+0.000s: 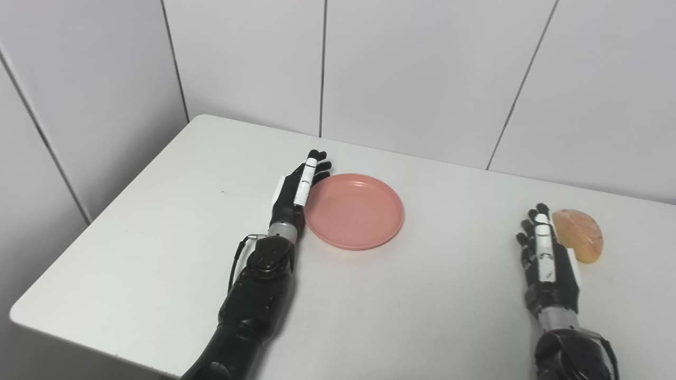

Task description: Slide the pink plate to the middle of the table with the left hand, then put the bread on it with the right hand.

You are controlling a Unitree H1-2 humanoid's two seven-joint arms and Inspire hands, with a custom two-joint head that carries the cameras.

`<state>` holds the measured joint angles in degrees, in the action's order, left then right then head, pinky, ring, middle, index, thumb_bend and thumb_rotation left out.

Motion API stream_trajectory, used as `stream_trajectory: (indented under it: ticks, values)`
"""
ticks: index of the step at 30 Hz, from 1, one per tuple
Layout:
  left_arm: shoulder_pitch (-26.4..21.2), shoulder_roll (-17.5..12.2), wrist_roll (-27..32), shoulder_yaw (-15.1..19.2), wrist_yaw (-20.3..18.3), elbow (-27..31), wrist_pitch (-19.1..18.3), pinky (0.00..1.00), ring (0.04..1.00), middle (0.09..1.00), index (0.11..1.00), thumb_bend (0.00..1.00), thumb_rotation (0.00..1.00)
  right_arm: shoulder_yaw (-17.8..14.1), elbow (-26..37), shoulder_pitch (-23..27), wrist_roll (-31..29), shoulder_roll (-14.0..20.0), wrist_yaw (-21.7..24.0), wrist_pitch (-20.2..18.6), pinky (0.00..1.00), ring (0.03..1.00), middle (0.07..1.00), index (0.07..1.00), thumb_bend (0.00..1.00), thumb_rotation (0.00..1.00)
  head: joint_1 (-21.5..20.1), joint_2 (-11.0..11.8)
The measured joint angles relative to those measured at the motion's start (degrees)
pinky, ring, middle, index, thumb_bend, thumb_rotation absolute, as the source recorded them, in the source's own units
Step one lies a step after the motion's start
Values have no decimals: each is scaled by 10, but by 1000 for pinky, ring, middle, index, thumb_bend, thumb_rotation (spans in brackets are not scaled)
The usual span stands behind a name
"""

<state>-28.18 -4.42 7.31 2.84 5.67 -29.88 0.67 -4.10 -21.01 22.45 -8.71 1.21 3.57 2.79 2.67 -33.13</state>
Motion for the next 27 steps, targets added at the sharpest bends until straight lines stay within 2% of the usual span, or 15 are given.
stream_trajectory:
  ticks: [1,3,4,5,7,12,15,18,24,27]
  values:
    - [3,0,-2,-5,-4,6,-4,843,832,823,803,565,1000,2,1,0,2,-5,-4,0,1000,1000,1000,1000,647,879,-21,-4]
    - [11,0,-17,-16,-5,26,-17,827,814,805,788,552,1000,4,4,0,7,-17,-11,0,1000,1000,1000,1000,615,875,-21,-4]
    - [14,0,-24,-19,-5,35,-28,823,808,798,783,550,1000,5,6,0,9,-22,-15,0,1000,1000,1000,1000,604,875,-52,-10]
    - [16,1,-26,-19,-5,42,-35,827,808,795,781,539,1000,7,9,0,11,-27,-19,0,1000,1000,1000,1000,603,906,-52,-10]
    - [20,8,-22,-13,-5,54,-46,822,804,790,778,526,1000,14,17,0,19,-30,-21,0,1000,1000,1000,1000,610,924,-94,-17]
    - [31,23,-3,0,-9,72,-56,833,824,808,792,519,1000,20,17,5,30,-38,-31,0,1000,1000,1000,1000,627,918,-130,-23]
    - [35,26,8,1,-25,76,-55,859,841,823,806,535,1000,25,17,8,31,-39,-31,0,1000,1000,1000,1000,631,950,-139,-26]
    - [42,26,15,-3,-40,85,-55,882,859,837,820,558,1000,33,17,11,32,-39,-28,0,1000,1000,1000,1000,636,939,-148,-29]
    - [57,37,16,-9,-56,104,-56,874,857,835,816,578,1000,38,17,13,31,-42,-26,0,1000,1000,1000,1000,627,921,-140,-33]
    - [62,51,20,-13,-67,116,-64,908,878,857,842,620,1000,38,17,13,29,-41,-25,0,1000,1000,1000,1000,618,915,-136,-33]
